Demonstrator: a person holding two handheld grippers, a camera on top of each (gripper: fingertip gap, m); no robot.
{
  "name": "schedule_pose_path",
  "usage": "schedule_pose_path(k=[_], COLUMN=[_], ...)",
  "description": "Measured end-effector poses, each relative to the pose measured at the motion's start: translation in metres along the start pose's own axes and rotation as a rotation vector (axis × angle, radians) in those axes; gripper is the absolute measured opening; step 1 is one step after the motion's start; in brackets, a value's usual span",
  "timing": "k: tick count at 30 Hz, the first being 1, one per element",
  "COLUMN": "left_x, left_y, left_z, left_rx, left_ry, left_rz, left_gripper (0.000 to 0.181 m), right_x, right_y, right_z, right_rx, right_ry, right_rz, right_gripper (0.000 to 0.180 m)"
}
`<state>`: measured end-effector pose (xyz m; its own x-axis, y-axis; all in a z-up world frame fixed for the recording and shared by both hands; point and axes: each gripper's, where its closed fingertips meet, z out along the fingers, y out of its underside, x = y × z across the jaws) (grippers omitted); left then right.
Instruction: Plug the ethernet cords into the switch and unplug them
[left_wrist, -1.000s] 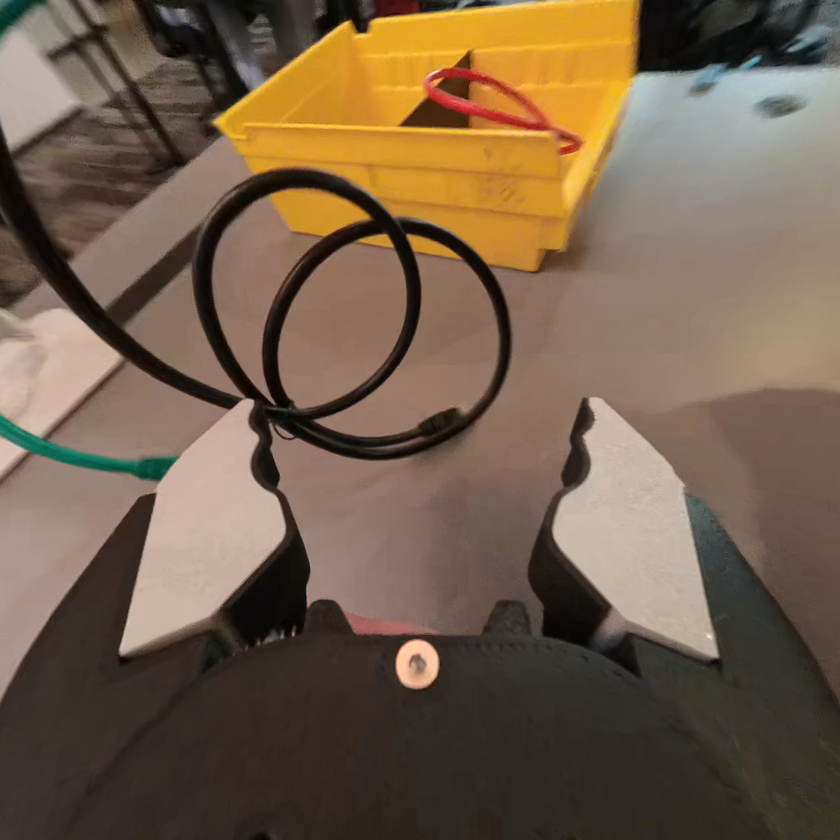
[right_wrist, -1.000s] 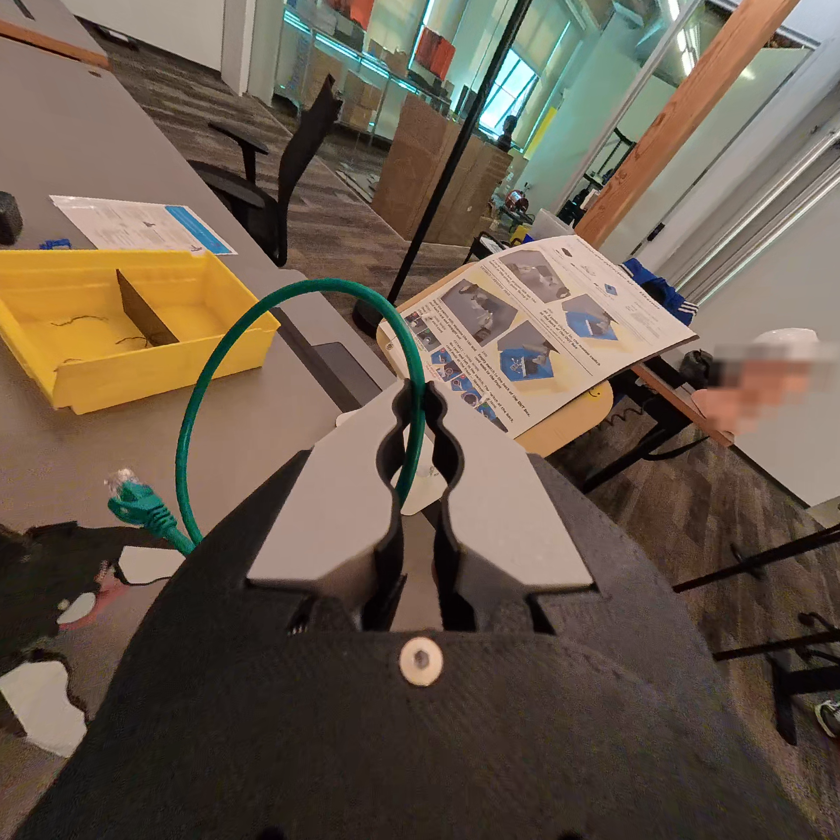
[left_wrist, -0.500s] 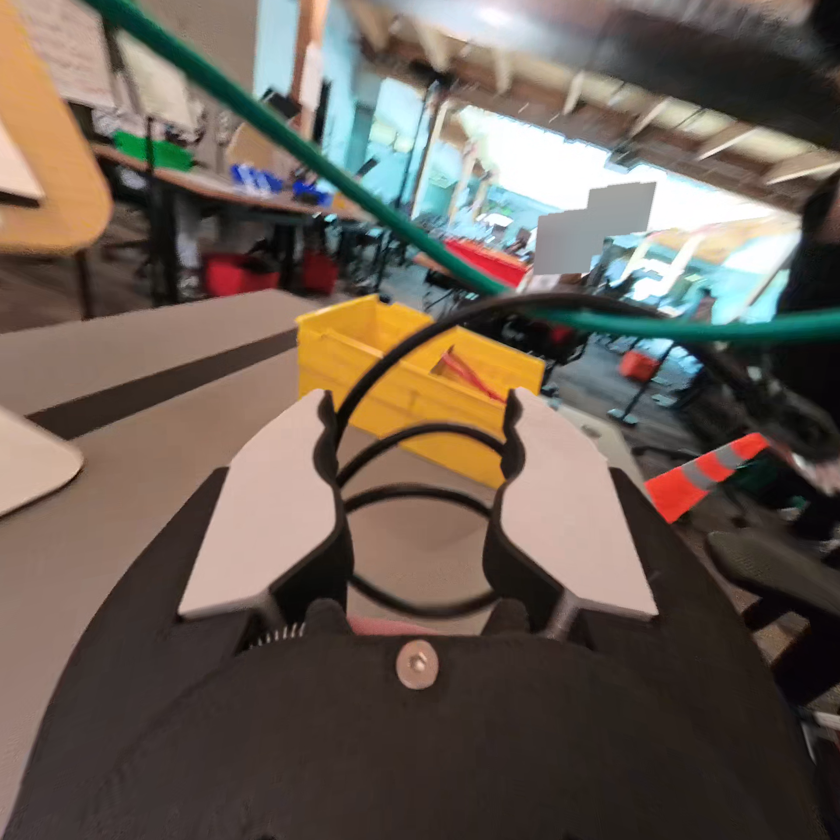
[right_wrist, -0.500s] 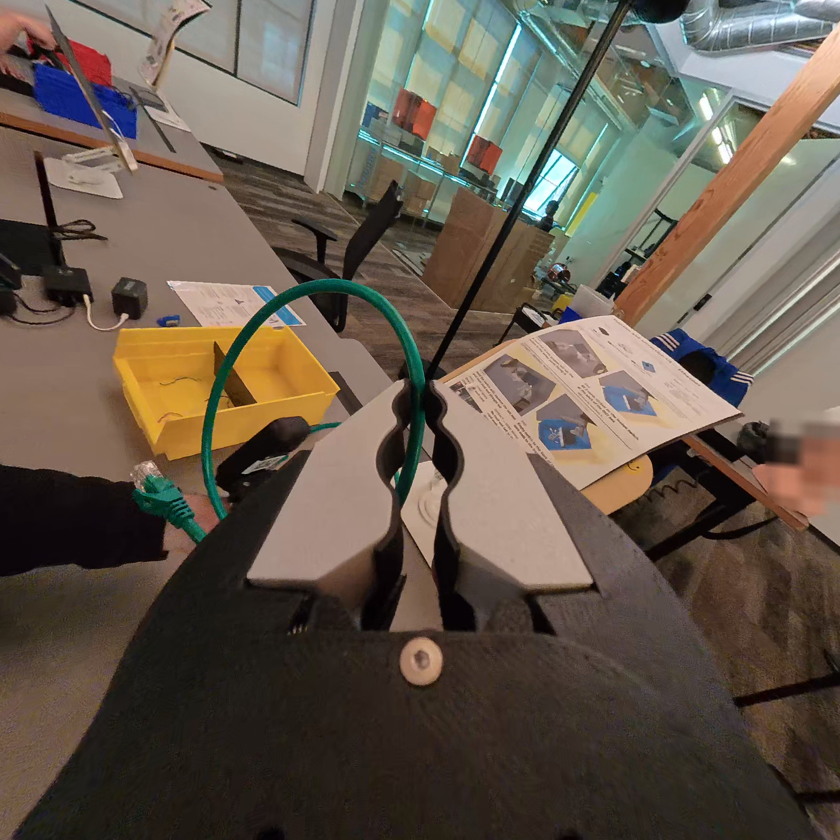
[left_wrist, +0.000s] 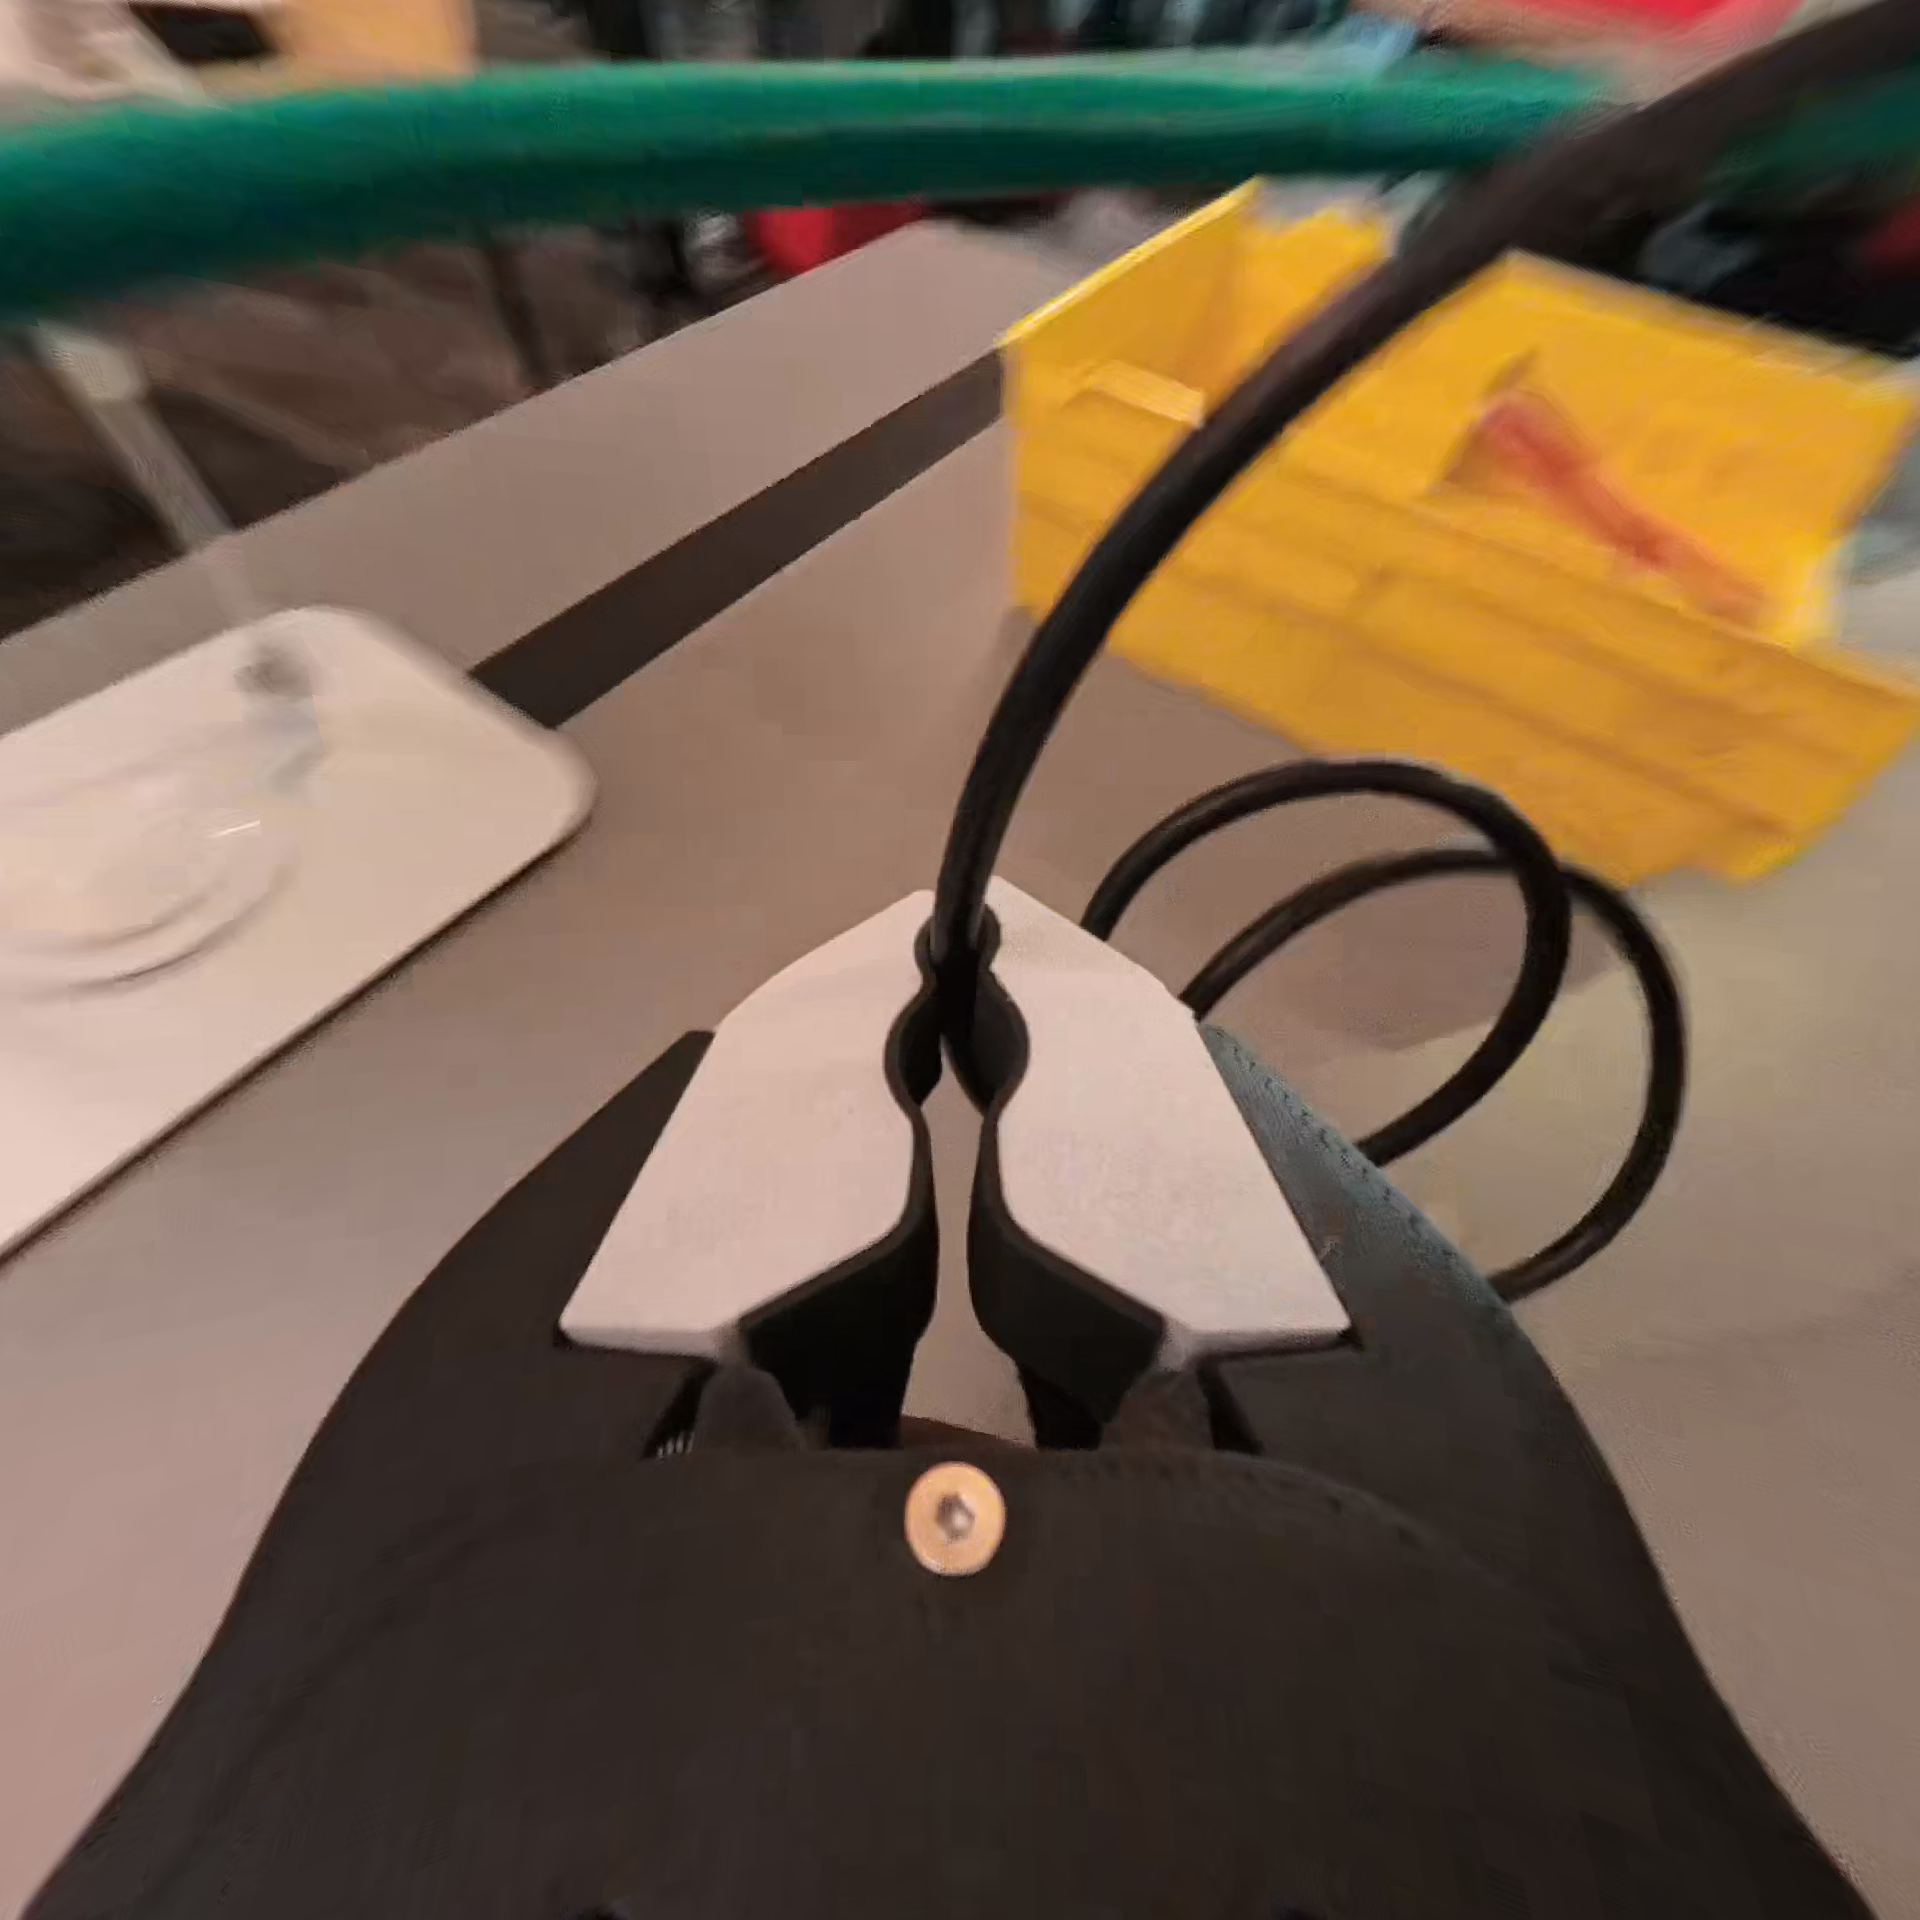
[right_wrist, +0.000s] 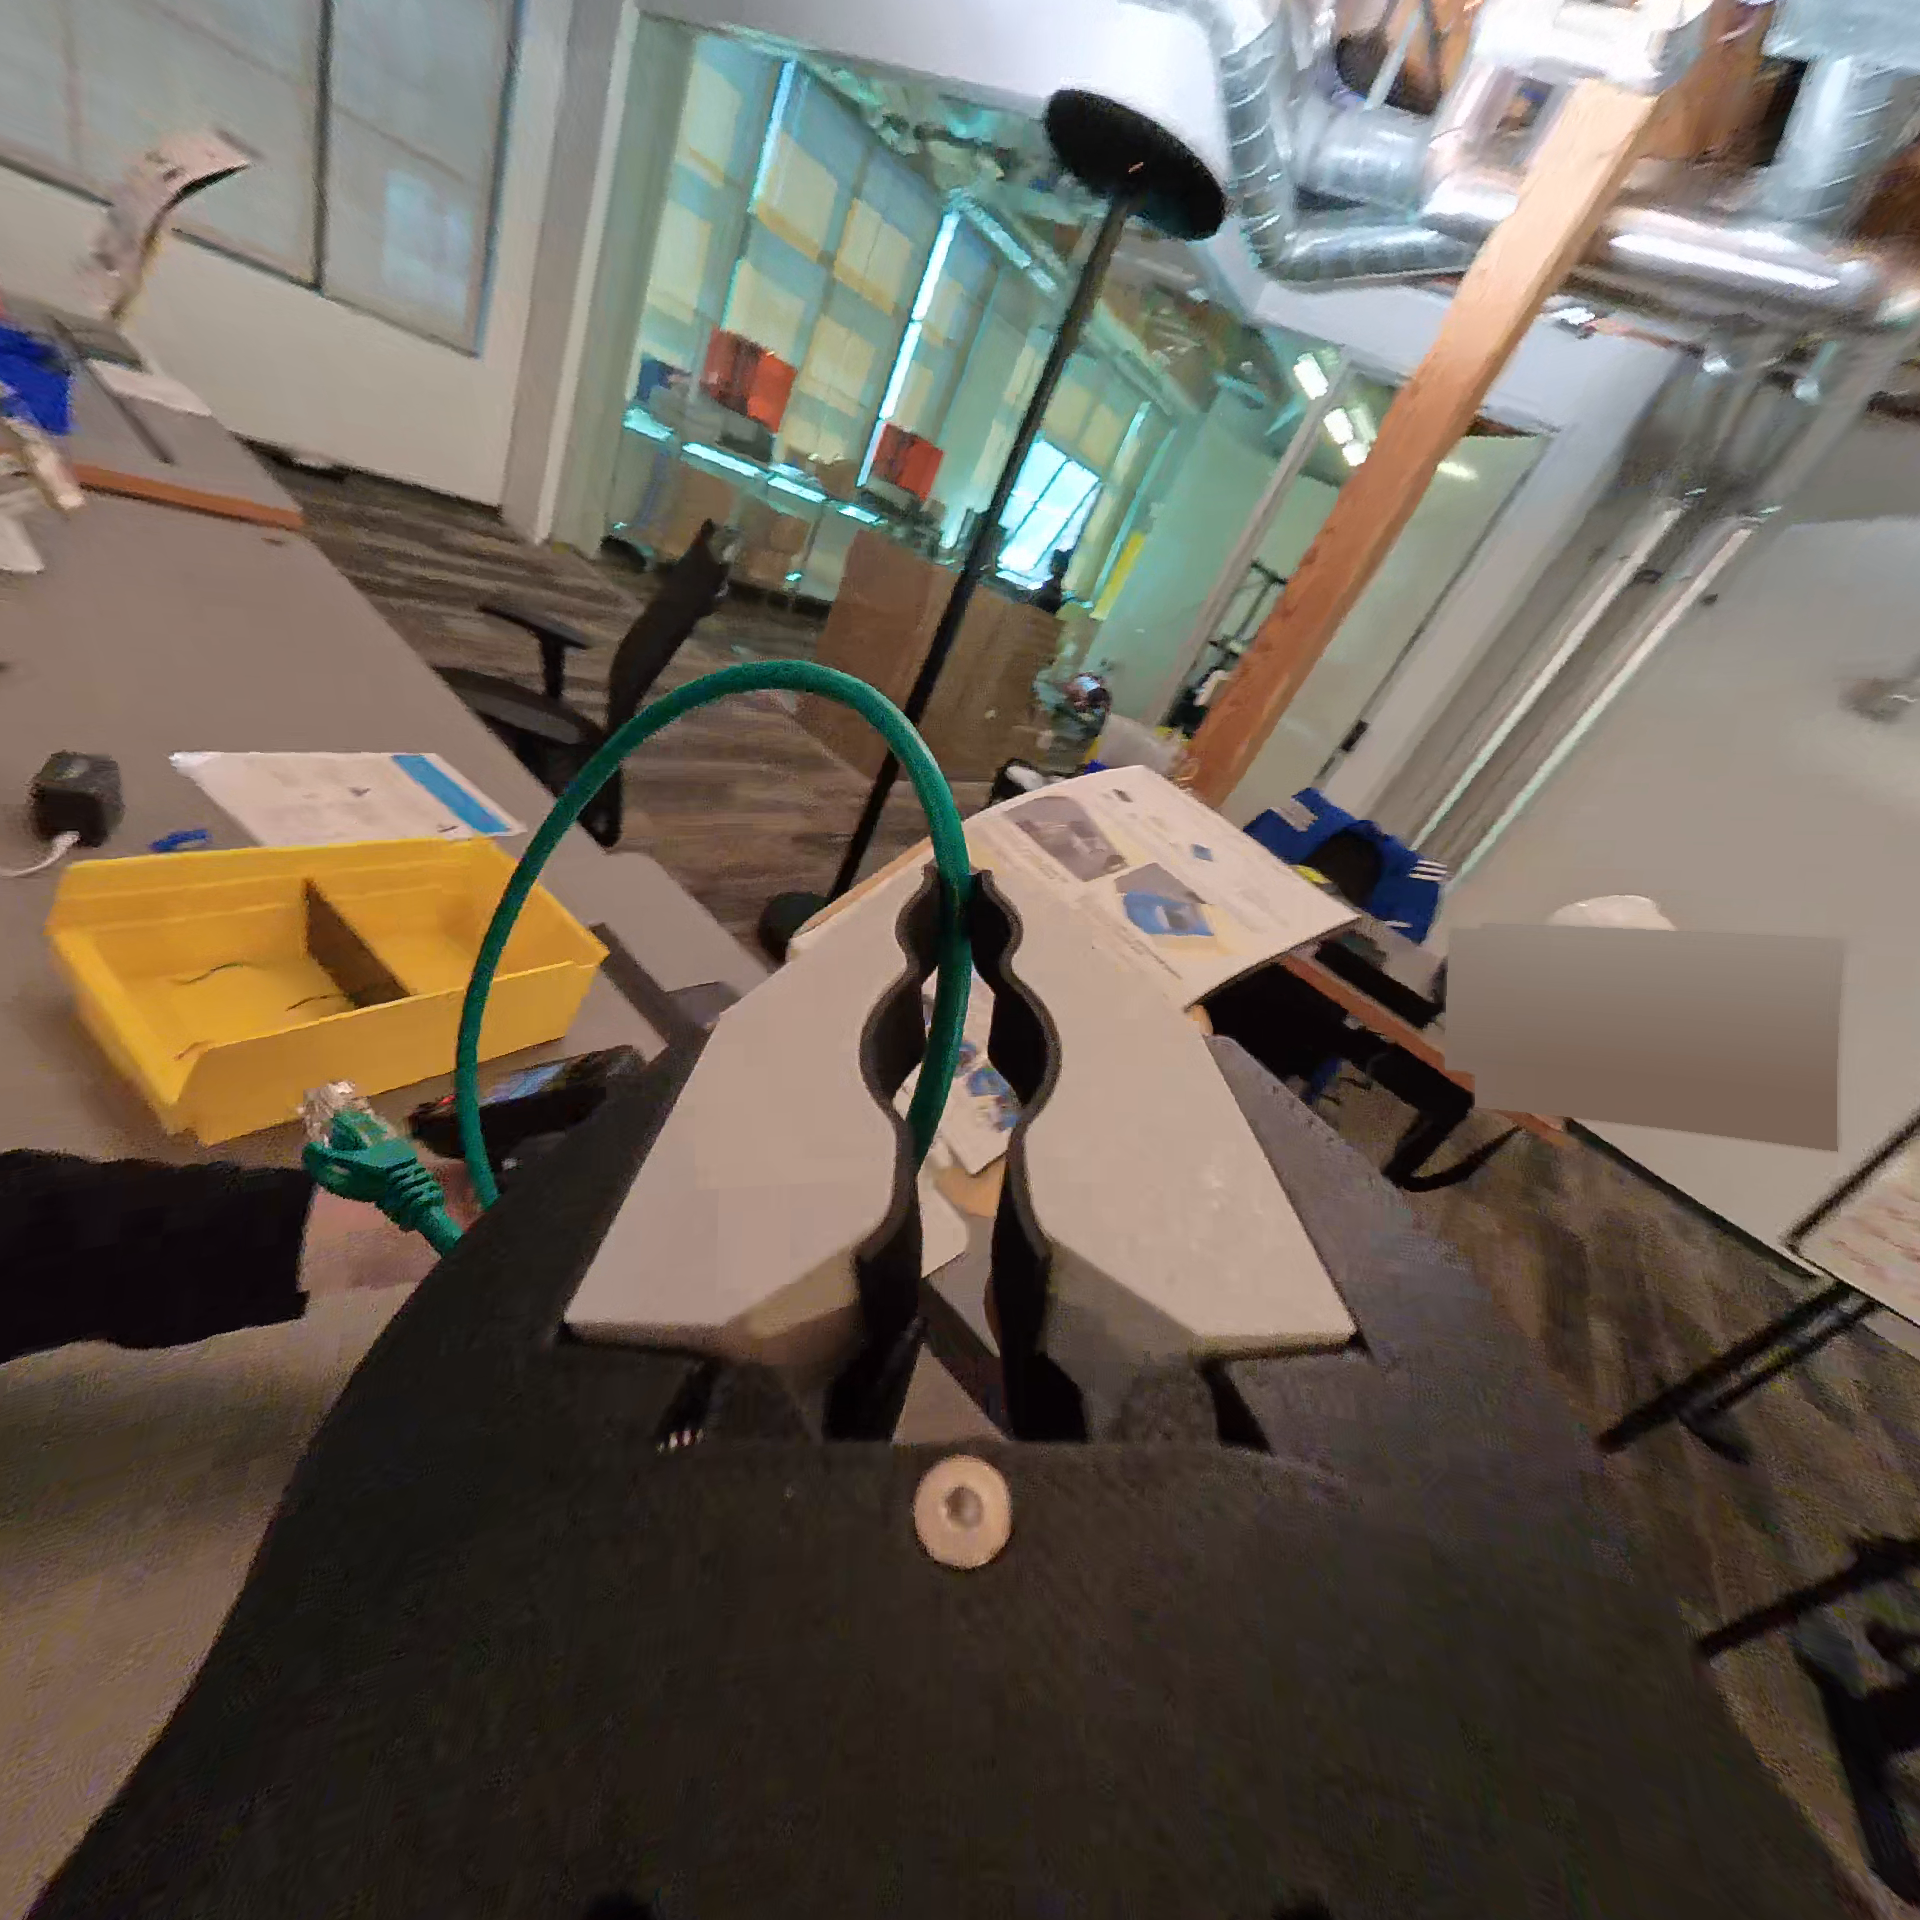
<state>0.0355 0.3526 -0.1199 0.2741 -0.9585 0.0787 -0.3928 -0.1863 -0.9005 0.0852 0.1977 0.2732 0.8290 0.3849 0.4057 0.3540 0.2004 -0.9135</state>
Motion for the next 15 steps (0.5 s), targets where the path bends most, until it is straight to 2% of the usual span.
schedule_pose_path(k=[3, 5, 7, 8, 10, 15], left_x=[-0.069, -0.099, -0.121, -0.123, -0.107, -0.079], left_y=[0.040, 0.063, 0.067, 0.073, 0.088, 0.110], left_z=[-0.015, -0.027, -0.043, -0.047, -0.048, -0.056], left_rx=[-0.207, -0.303, -0.296, -0.321, -0.411, -0.537], left_ry=[-0.258, -0.319, -0.399, -0.384, -0.270, -0.215], left_rz=[0.144, 0.111, 0.050, 0.044, 0.048, 0.187], left_gripper=[0.000, 0.000, 0.000, 0.000, 0.000, 0.000], right_x=[0.052, 0.083, 0.109, 0.118, 0.125, 0.121], right_y=[-0.015, -0.033, -0.051, -0.052, -0.038, 0.046], right_z=[-0.046, -0.083, -0.123, -0.135, -0.143, -0.137], right_rx=[0.089, 0.173, 0.243, 0.226, 0.109, -0.161], right_ry=[0.175, 0.298, 0.416, 0.449, 0.453, 0.423], right_rz=[0.044, 0.050, 0.033, 0.014, -0.016, -0.048], right_gripper=[0.003, 0.003, 0.002, 0.002, 0.002, 0.003])
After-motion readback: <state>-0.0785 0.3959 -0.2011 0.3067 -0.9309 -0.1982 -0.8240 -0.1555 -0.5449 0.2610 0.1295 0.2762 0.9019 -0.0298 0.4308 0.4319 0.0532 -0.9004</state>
